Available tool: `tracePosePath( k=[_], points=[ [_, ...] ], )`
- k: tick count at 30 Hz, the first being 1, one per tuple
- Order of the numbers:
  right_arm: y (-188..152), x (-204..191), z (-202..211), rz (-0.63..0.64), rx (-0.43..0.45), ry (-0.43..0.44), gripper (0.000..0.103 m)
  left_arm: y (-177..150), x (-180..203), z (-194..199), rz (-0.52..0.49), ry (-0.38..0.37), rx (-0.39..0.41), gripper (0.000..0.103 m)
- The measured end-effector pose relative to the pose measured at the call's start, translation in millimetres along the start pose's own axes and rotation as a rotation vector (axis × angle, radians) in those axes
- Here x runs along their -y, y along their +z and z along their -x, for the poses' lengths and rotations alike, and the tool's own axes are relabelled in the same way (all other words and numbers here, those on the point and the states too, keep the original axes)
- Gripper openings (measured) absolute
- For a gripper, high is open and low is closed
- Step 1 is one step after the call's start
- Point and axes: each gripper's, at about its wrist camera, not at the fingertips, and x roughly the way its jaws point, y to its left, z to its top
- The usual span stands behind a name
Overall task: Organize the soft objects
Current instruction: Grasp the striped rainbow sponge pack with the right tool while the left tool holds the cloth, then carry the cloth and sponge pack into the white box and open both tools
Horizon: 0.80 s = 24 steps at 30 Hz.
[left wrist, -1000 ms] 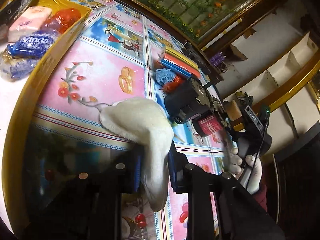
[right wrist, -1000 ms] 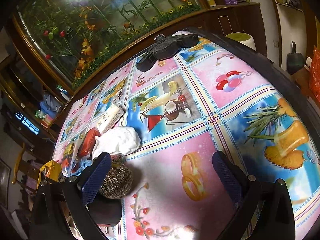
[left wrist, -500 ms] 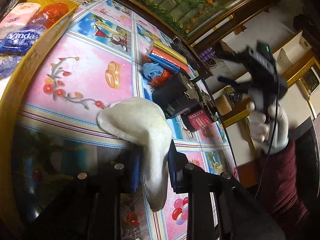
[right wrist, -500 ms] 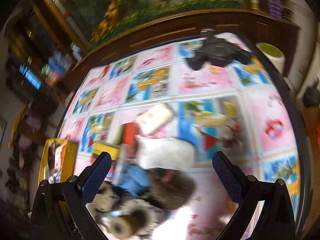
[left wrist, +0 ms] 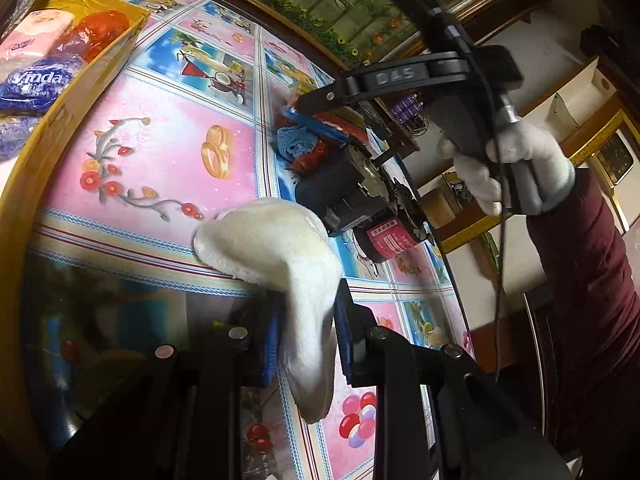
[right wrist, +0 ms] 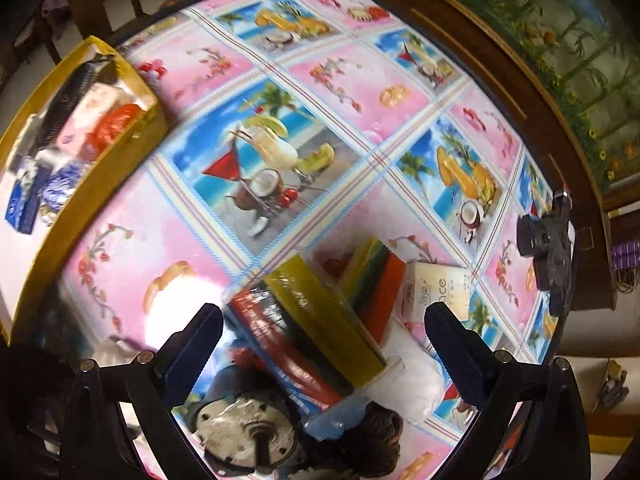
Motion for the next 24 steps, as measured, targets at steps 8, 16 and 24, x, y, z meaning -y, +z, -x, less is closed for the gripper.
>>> tracePosePath(
  k=[8, 16, 24],
  points=[
    [-3.4, 22.1, -14.9, -0.166, 0.033, 0.089, 0.033, 0.4, 0.4, 0.4, 0.000, 0.001, 0.002, 0.021],
    [-43.5, 16.9, 49.0, -0.253, 0.221, 0.075, 0.021, 0.0, -0.6, 7.3, 0.011, 0.021, 0.036, 0.021],
    [-108.3, -23.1, 129.9, -0.285, 0.432, 0.127, 0.020, -2.2, 13.4, 42.4, -0.013, 0.001, 0.112, 0.020]
  ],
)
